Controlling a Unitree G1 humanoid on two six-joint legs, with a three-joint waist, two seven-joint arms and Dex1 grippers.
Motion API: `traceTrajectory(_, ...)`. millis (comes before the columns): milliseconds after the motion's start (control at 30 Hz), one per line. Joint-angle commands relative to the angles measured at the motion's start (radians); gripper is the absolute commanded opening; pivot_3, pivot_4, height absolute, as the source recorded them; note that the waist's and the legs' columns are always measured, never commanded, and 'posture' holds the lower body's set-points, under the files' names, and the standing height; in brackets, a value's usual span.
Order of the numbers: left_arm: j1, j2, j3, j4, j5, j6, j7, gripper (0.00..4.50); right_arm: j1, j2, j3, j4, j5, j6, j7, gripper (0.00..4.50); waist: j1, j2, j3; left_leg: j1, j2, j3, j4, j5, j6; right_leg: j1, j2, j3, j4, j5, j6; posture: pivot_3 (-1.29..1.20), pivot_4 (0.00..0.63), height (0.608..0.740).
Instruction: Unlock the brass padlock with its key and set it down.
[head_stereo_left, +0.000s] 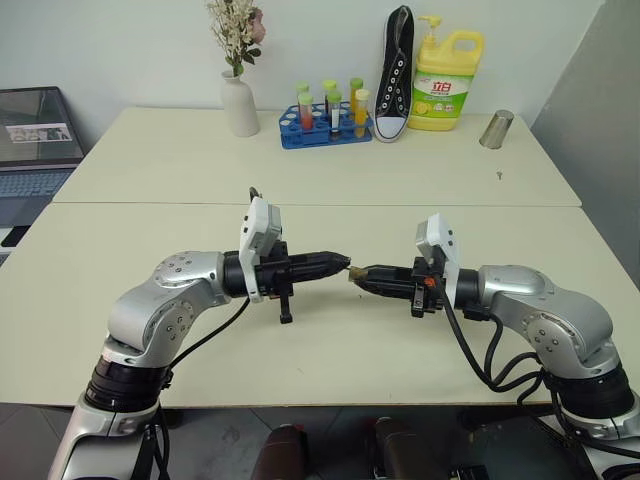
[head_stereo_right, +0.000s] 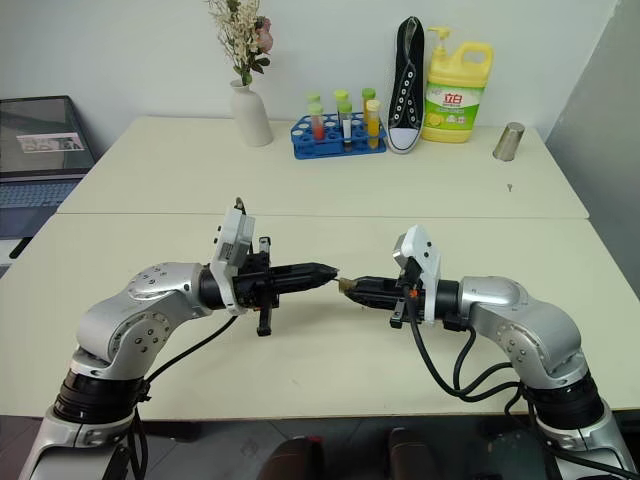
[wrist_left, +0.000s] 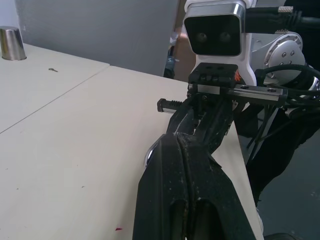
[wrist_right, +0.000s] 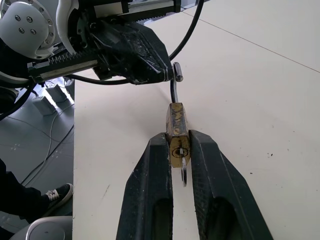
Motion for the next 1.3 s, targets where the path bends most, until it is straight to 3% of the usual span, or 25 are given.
traceTrajectory(33,0.018,0.029,0.017,-0.049,0.056,-0.071,-0.027,0.0,0.001,0.001,-0.014,-0.023,0.006,-0.011,0.005,0.17,-0.001,0.0,0.0,0.0,0.0,0.0,0.0,0.0,0.0,0.0,0.0,0.0,0.0,0.0,0.0,0.0,0.15,0.74)
traceTrajectory(133,0.046,0.074,0.014,-0.042,0.14,-0.17,-0.078,0.0,0.003,0.0,-0.028,-0.01,0.018,0.013,-0.006,0.17,-0.001,0.0,0.0,0.0,0.0,0.0,0.0,0.0,0.0,0.0,0.0,0.0,0.0,0.0,0.0,0.0,0.15,0.74)
traceTrajectory(233,0.079,0.136,-0.015,0.032,0.336,-0.428,-0.137,0.57,0.003,-0.006,-0.043,0.001,0.034,0.046,-0.012,0.17,0.001,0.0,0.0,0.0,0.0,0.0,0.0,0.0,0.0,0.0,0.0,0.0,0.0,0.0,-0.001,0.0,0.15,0.74)
traceTrajectory(333,0.124,0.175,-0.035,0.118,0.446,-0.645,-0.208,1.53,0.005,-0.002,-0.059,0.019,0.07,0.109,-0.026,0.17,0.0,0.0,0.0,0.001,0.0,0.001,-0.001,0.0,0.0,0.0,0.0,0.0,0.0,-0.001,-0.002,0.0,0.15,0.74)
traceTrajectory(633,0.161,0.174,-0.049,0.165,0.51,-0.834,-0.257,4.49,-0.025,0.094,-0.113,0.143,0.206,0.402,-0.157,0.17,0.001,0.0,0.0,0.0,0.001,0.001,-0.001,0.0,0.0,-0.001,-0.005,0.0,0.0,-0.001,-0.003,0.0,0.15,0.74)
traceTrajectory(1267,0.216,0.165,-0.078,0.053,0.511,-0.781,-0.222,4.5,-0.097,0.137,-0.025,0.364,0.081,0.492,-0.184,0.17,-0.002,0.001,0.001,0.0,0.001,0.001,-0.001,0.0,0.0,-0.001,-0.004,-0.001,0.0,-0.001,-0.002,0.0,0.15,0.74)
traceTrajectory(1300,0.212,0.16,-0.082,0.051,0.509,-0.774,-0.22,4.5,-0.096,0.13,-0.025,0.365,0.069,0.49,-0.187,0.89,-0.001,0.001,0.001,0.0,0.001,0.0,-0.001,0.0,0.0,-0.001,-0.004,-0.001,0.0,-0.001,-0.002,0.0,0.15,0.74)
